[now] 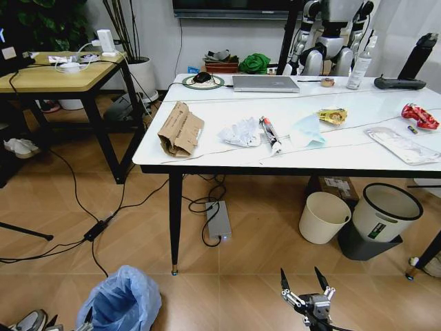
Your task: Pick up the trash bin and place the trash from the table into it.
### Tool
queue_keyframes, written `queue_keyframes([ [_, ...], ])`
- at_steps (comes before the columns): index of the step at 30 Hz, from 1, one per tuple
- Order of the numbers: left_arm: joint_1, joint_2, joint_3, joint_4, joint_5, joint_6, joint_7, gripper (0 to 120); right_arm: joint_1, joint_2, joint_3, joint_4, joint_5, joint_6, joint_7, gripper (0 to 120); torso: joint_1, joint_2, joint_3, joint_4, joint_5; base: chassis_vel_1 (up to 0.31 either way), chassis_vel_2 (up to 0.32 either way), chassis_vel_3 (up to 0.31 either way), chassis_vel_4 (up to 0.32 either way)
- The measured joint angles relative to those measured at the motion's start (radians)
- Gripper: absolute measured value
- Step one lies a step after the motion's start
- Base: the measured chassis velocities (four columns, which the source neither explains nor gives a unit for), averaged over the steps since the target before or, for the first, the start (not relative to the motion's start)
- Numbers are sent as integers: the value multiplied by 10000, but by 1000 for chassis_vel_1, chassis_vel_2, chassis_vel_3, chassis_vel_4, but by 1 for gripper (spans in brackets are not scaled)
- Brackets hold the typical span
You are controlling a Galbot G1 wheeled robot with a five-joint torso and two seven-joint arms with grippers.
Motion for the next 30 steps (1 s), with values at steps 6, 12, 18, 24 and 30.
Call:
queue_keyframes([
  [6,-491,-66,-66,362,-88,595,50,100,-7,0,-207,-106,-83,83,9,100,11,26,15,-1,2,0,0,0,0],
  [12,-745,-73,-179,717,-81,880,53,100,11,-1,-300,-105,-97,28,10,100,18,43,26,2,3,0,0,0,0],
  [18,-994,-88,-186,1084,-120,976,81,98,9,0,-305,-89,-111,1,11,100,23,54,33,1,3,0,0,0,0],
  [24,-1374,-134,-110,1679,10,1016,332,82,-68,-1,-307,4,-217,-17,11,100,28,70,41,-1,2,0,0,0,0],
  [30,-1602,-106,-26,2143,53,977,536,58,-134,0,-240,120,-358,4,10,100,33,80,47,0,2,0,0,0,0],
])
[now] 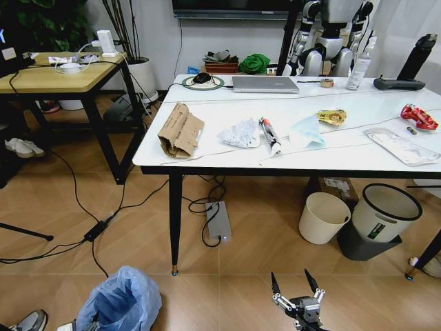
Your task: Pick up the trash bin and place the trash from the table into it.
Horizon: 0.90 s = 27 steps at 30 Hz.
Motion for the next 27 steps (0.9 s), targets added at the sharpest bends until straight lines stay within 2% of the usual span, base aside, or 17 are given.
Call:
queue_keyframes([
  [2,-21,4,12,48,0,-6,20,55,-5,0,8,11,-16,0,0,100,0,1,1,0,0,0,0,0,0],
  [7,-114,32,68,214,-20,-90,98,33,-17,0,26,39,-43,-5,0,100,2,7,3,0,0,0,0,0,0],
  [9,-123,45,71,222,-26,-96,105,30,-17,0,29,39,-44,-12,0,100,2,7,4,0,1,0,0,0,0],
  [16,-169,71,70,339,-64,-191,314,2,-2,0,42,39,-47,-65,0,100,4,12,7,0,2,0,0,0,0],
  [21,-39,30,115,216,-140,-633,712,0,25,0,52,18,-46,-97,1,100,5,14,9,1,0,0,0,0,0],
  [27,424,-13,288,-629,-453,-1353,1143,0,54,0,61,-5,-41,-161,4,100,6,15,10,1,0,0,0,0,0],
])
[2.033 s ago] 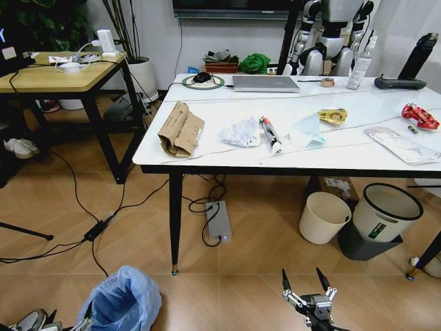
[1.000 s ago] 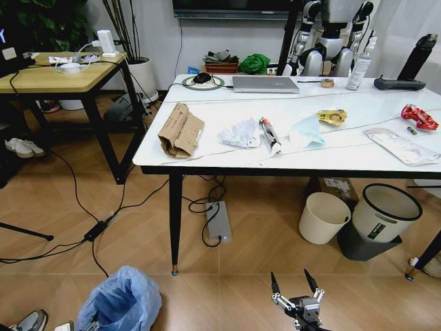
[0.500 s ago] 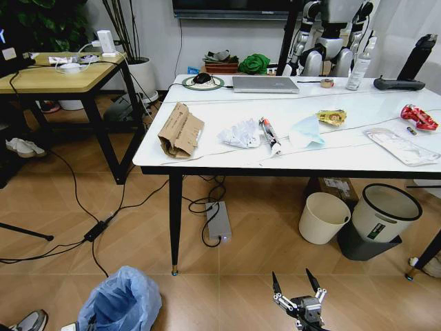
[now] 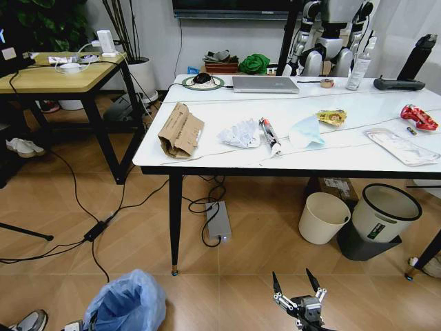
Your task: Pick up the trash bin and place the trash from the table into it.
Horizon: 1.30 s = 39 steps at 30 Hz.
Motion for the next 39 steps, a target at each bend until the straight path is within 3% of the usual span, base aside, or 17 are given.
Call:
queue_keyframes([
  [1,327,-15,95,-595,-212,-256,155,0,6,0,3,0,3,-23,0,100,0,2,0,-2,1,0,0,0,0],
  [10,1876,23,215,-2263,-454,-513,384,0,0,0,39,30,2,-64,1,100,13,31,15,-1,1,0,0,0,0],
  [16,3635,-30,476,-4874,-941,-431,180,0,-43,0,216,8,2,-62,2,100,120,305,180,1,3,0,0,0,0],
  [17,3635,-30,476,-4874,-941,-431,180,0,-43,0,216,8,2,-62,2,100,120,305,180,1,3,0,0,0,0],
  [19,3909,148,587,-5751,-971,-351,47,0,-92,0,311,8,-7,-18,1,100,157,414,249,-6,2,0,0,0,0],
  [24,4175,239,655,-7018,-982,-86,-195,0,-113,0,350,70,-38,-56,2,100,265,674,404,-6,3,0,0,0,0],
  [35,4183,196,1075,-7089,-1180,425,-654,0,-126,0,447,77,-32,-76,7,100,431,1102,662,-4,0,0,0,0,0],
  [39,4276,216,1166,-7376,-1565,1072,-1423,0,-106,0,452,6,-26,-76,8,100,518,1331,809,-5,0,0,0,0,0],
])
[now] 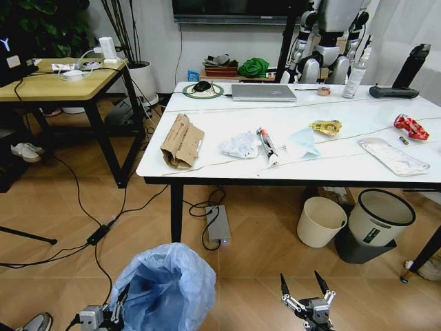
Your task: Pick up the trash bin and place the trash from the table into it.
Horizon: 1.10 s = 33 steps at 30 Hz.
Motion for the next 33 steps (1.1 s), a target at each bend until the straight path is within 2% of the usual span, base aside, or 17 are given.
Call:
queue_keyframes([
  [6,125,36,-10,-279,-12,287,-386,0,24,0,-45,-47,-20,0,0,100,108,266,156,3,1,0,0,0,0],
  [14,240,-2,216,-619,181,266,-414,0,35,0,-41,-63,-23,2,0,100,250,602,350,3,1,0,0,0,0],
  [33,119,-119,518,-658,471,132,-376,0,-21,0,-42,-32,-58,71,0,100,566,1407,841,2,1,0,0,0,0],
])
